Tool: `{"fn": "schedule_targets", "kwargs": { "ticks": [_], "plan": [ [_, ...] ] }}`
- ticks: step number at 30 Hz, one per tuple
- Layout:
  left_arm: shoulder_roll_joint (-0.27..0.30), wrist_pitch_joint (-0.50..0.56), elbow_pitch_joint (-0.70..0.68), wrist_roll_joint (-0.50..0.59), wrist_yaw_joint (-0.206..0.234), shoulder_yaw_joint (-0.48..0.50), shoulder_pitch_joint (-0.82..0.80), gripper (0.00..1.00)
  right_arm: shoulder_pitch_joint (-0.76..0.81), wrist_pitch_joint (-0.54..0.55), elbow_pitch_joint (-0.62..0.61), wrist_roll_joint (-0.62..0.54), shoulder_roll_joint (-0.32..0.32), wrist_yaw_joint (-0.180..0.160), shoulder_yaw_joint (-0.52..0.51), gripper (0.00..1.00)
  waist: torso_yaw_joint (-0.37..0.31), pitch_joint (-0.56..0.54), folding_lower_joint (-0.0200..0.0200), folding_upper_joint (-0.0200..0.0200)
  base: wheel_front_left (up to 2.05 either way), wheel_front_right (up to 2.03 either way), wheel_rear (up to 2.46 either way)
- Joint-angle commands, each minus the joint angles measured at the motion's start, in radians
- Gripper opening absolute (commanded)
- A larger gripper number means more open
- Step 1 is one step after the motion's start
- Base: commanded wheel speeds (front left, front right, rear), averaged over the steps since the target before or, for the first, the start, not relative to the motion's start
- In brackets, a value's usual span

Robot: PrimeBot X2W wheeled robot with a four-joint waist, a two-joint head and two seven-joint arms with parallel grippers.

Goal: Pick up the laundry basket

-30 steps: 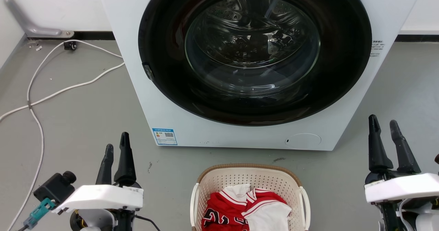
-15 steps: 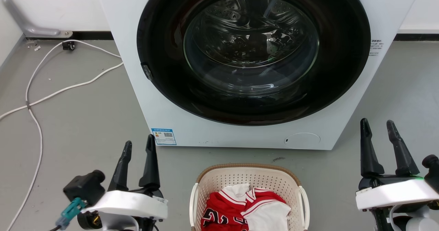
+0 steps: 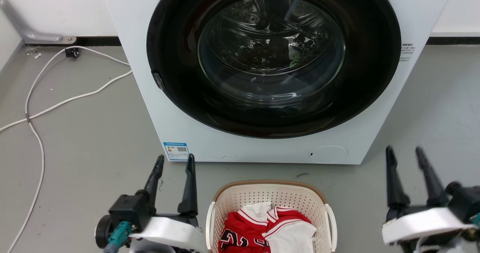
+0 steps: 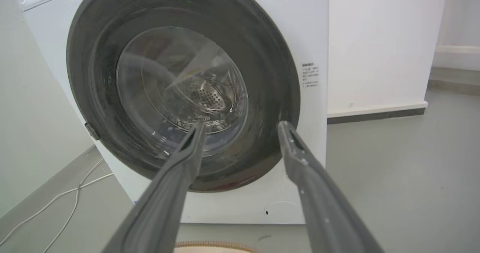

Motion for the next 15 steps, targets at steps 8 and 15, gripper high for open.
{"fn": "schedule_targets", "kwargs": {
  "ticks": [8,15],
  "plan": [
    [0.028,-0.024,0.036,0.064,0.048,-0.064,-0.001,1.0,-0.002,-0.026,0.094,-0.06,-0.003,0.0,-0.01,1.0,-0.002,-0.006,-0.0001,0.0,0.0,0.0,0.0],
    [0.032,-0.04,0.084,0.108,0.052,-0.087,0.006,1.0,0.002,-0.041,0.1,-0.133,-0.003,0.0,-0.004,1.0,-0.004,-0.004,-0.0001,0.0,0.0,0.0,0.0]
  ]
}}
